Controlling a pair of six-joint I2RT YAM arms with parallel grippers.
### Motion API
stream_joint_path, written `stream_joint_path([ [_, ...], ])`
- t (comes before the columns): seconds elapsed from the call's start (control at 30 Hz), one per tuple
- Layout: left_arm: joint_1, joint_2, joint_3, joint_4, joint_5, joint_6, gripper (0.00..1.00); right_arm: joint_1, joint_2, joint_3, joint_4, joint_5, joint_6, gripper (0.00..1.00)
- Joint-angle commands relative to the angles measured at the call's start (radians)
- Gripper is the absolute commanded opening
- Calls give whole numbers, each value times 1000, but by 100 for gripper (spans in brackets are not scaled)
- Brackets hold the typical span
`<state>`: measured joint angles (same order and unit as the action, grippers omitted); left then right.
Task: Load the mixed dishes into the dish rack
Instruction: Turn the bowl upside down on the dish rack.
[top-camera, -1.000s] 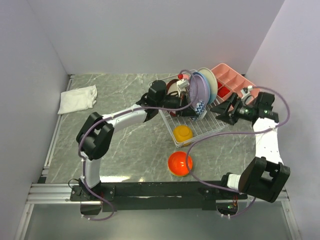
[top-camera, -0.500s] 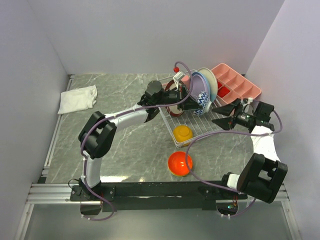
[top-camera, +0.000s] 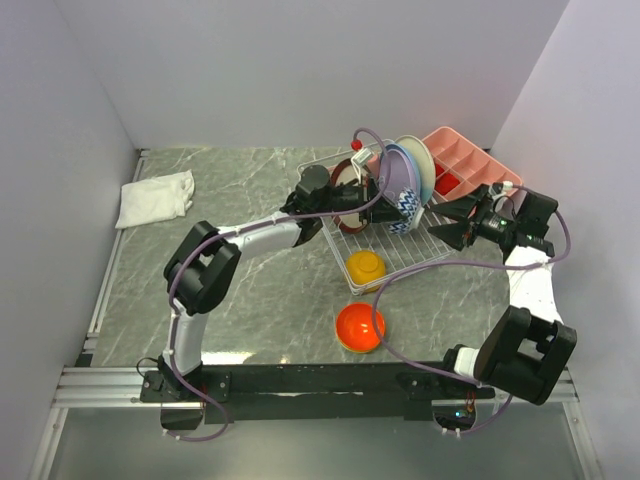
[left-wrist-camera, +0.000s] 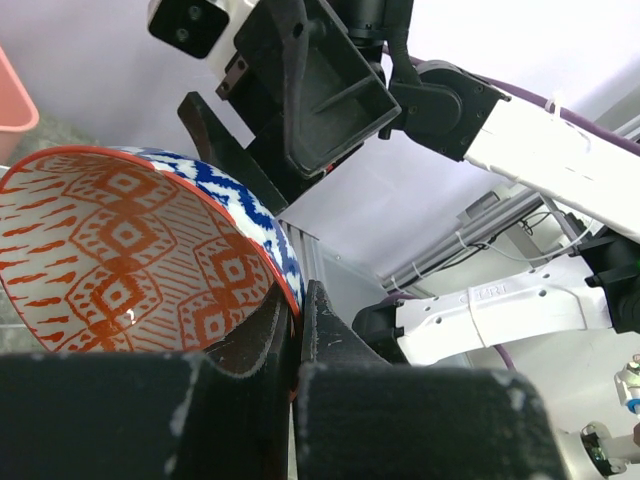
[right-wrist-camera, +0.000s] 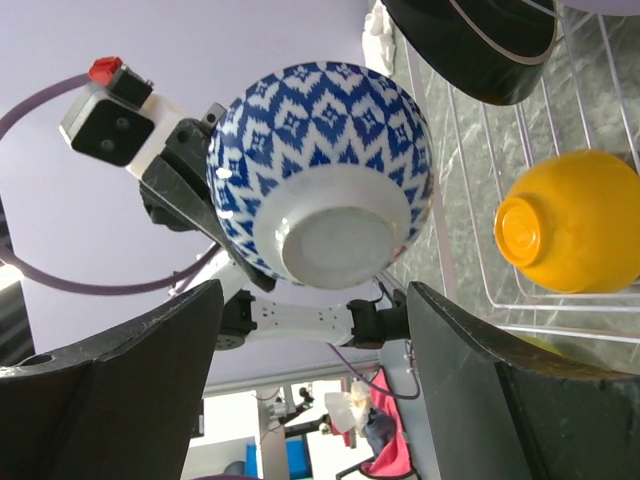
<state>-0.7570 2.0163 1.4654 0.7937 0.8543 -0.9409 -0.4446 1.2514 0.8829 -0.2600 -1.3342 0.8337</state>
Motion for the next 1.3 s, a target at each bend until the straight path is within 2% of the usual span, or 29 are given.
stream_joint_path([
  [0.0, -21, -8, 68, 75, -12, -13, 1, 15, 14, 34, 1, 10, 2, 82],
  [0.23, -44, -10, 82, 91, -17, -29, 1, 26, 46, 44, -10, 41, -1, 83],
  [0.43, -51, -4, 88, 84, -21, -19, 1, 24, 62, 50, 31, 23, 30, 74],
  [0.53, -54, 4, 90, 78, -23, -16, 1, 30, 60, 42, 51, 6, 50, 65],
  [0.7, -56, 16, 98, 82, -24, -19, 1, 32, 56, 25, 56, -6, 79, 64],
  [0.93, -64, 35, 111, 87, -37, -24, 1, 35, 49, -9, 70, -29, 111, 71],
  [1.1, -73, 50, 121, 93, -40, -29, 1, 35, 46, -12, 79, -46, 130, 71],
  [1.27, -79, 68, 133, 98, -43, -33, 1, 37, 46, -15, 93, -57, 148, 65],
])
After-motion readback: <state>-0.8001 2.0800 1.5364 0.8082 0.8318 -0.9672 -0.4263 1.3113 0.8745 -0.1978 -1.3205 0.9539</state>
